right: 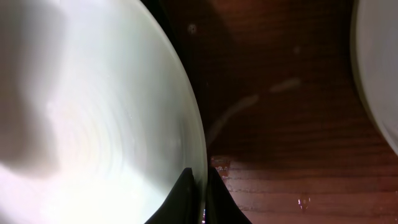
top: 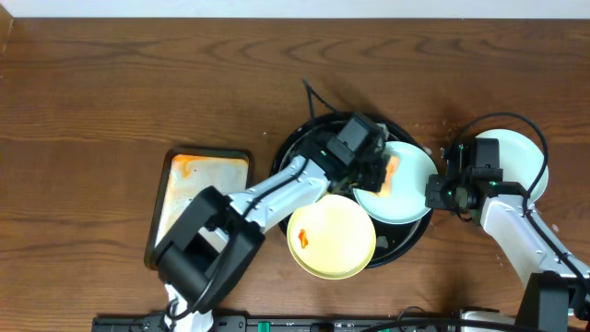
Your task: Clean dirty plates on tray and stack at the side
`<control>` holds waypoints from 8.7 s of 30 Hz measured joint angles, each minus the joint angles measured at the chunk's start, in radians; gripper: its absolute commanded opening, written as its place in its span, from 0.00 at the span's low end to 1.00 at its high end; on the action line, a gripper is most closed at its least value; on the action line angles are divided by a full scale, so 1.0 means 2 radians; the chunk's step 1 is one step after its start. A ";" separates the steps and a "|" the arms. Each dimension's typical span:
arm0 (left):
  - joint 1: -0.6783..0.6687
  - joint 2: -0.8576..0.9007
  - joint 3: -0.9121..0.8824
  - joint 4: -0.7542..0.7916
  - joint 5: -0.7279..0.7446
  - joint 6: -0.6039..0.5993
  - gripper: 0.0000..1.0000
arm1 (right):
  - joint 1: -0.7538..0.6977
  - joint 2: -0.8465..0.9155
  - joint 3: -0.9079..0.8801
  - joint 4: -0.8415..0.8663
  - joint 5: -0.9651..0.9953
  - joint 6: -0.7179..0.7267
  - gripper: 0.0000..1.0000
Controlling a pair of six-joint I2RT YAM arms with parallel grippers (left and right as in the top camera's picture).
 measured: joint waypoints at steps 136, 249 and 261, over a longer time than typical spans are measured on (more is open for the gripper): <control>0.329 -0.230 -0.162 -0.360 -0.263 0.090 0.23 | -0.100 0.130 0.151 -0.148 -0.091 -0.027 0.05; 0.329 -0.428 -0.162 -0.353 -0.223 0.089 0.70 | 0.402 -0.081 0.166 -0.080 0.641 -0.134 0.01; 0.329 -0.428 -0.162 -0.353 -0.223 0.089 0.70 | 0.402 -0.081 0.166 -0.074 0.641 -0.135 0.01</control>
